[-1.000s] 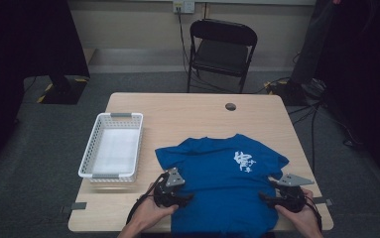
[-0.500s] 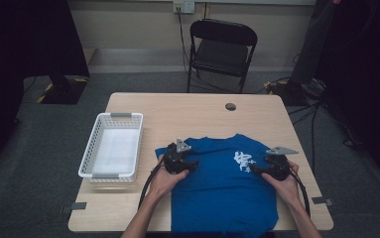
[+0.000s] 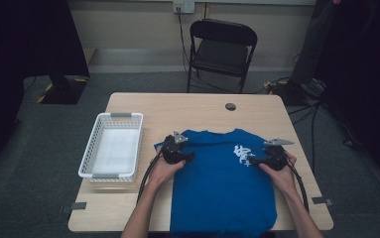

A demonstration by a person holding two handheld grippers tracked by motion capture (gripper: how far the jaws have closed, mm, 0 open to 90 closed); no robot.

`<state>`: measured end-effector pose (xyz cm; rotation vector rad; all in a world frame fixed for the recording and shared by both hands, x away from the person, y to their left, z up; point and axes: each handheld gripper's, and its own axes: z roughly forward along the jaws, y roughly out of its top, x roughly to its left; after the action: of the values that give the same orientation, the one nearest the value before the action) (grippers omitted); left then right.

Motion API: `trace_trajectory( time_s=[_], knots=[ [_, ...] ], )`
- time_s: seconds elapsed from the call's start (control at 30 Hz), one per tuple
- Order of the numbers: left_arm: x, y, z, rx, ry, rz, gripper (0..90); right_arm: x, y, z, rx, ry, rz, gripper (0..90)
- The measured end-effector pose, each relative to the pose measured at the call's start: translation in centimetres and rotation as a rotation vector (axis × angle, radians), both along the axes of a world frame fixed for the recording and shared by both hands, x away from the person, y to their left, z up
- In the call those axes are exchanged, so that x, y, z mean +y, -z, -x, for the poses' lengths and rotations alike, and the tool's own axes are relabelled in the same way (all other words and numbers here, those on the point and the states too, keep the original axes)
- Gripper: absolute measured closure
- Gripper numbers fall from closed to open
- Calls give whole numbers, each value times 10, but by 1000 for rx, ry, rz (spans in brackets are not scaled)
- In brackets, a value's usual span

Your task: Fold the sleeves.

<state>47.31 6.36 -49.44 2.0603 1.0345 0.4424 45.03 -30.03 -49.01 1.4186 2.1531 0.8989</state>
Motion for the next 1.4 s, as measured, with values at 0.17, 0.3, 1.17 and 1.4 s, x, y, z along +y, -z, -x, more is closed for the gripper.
trace_trajectory(
  time_s=[0.17, 0.3, 1.17, 1.4],
  knots=[
    [-3, 0, -7, -11, 5, -18, 406, 1, -1, -11, 10, 11, 9, 180],
    [-3, -3, -7, 17, 23, 3, 364, -2, 1, -14, -6, 23, 1, 177],
    [18, -37, 94, -6, 147, 49, 171, -20, -33, 52, -33, 8, -37, 154],
    [40, -29, 113, 24, 100, 72, 171, -33, -33, 73, -47, 15, -50, 155]
  ],
)
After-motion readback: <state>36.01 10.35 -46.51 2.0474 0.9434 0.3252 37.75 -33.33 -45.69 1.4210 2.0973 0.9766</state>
